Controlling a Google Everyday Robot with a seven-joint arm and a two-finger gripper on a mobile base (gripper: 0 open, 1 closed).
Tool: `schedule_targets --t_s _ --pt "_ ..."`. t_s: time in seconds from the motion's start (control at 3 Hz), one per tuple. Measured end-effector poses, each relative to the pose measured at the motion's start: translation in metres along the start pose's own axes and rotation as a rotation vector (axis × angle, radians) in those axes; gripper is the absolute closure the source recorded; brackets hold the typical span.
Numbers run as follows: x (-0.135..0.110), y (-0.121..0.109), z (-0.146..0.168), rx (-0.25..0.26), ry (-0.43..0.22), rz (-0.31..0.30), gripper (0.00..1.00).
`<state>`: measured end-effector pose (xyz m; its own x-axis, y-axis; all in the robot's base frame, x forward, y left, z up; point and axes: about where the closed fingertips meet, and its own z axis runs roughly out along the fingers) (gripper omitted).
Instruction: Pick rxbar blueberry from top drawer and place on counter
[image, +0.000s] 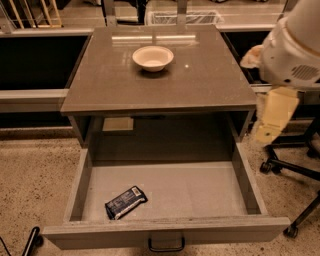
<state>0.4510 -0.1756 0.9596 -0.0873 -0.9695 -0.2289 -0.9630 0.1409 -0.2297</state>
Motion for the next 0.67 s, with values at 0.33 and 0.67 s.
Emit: schedule_targets --t_s 0.33,0.67 --pt "-0.077 0.018 0.057 -0.073 -0.092 -0.222 0.00" --pt "-0.126 0.061 0.144 -0.203 -0.107 -0.416 0.00"
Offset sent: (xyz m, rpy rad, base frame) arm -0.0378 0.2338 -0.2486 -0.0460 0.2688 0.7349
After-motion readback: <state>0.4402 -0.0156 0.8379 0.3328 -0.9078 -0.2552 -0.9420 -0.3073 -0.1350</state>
